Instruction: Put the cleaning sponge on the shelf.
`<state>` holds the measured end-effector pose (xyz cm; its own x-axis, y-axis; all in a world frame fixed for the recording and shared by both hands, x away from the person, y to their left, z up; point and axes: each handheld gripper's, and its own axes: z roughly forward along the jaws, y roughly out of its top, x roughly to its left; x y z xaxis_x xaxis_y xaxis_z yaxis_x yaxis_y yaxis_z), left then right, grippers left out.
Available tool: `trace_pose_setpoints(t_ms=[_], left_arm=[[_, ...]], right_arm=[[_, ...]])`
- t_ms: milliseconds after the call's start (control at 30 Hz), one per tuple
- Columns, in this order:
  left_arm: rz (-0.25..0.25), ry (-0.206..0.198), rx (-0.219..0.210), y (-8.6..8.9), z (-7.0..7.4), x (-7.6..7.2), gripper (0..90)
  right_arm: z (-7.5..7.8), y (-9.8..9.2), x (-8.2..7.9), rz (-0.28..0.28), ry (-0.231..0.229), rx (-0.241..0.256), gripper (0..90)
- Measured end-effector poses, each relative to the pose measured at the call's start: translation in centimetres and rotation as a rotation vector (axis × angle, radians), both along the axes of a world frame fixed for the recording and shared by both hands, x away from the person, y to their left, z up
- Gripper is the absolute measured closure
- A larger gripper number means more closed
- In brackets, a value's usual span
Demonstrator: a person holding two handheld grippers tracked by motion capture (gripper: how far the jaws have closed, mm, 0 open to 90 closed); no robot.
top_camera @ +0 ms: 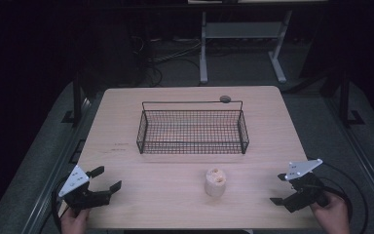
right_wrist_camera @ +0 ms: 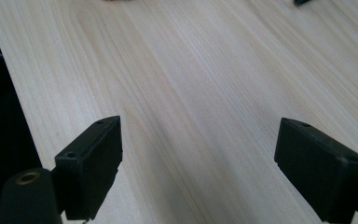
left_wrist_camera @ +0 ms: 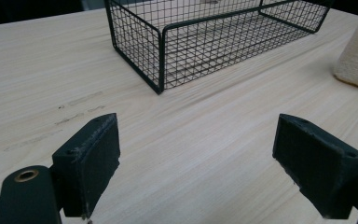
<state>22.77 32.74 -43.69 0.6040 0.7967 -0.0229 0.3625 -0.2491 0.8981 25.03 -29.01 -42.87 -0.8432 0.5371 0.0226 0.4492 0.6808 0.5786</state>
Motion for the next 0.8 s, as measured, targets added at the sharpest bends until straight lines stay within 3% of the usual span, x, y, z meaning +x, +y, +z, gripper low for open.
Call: trace_pose_setpoints(t_ms=[400,800], left_arm=[[0.0,0.003,0.01,-0.1,-0.1,-0.1,14.1],[-0.003,-0.001,0.011,-0.1,0.0,-0.3,14.1]], right_arm=[[0.0,0.7,0.5,0.025,0.024,-0.007,14.5],[1.7,2.6,1.0,0.099,0.009,-0.045,14.5]])
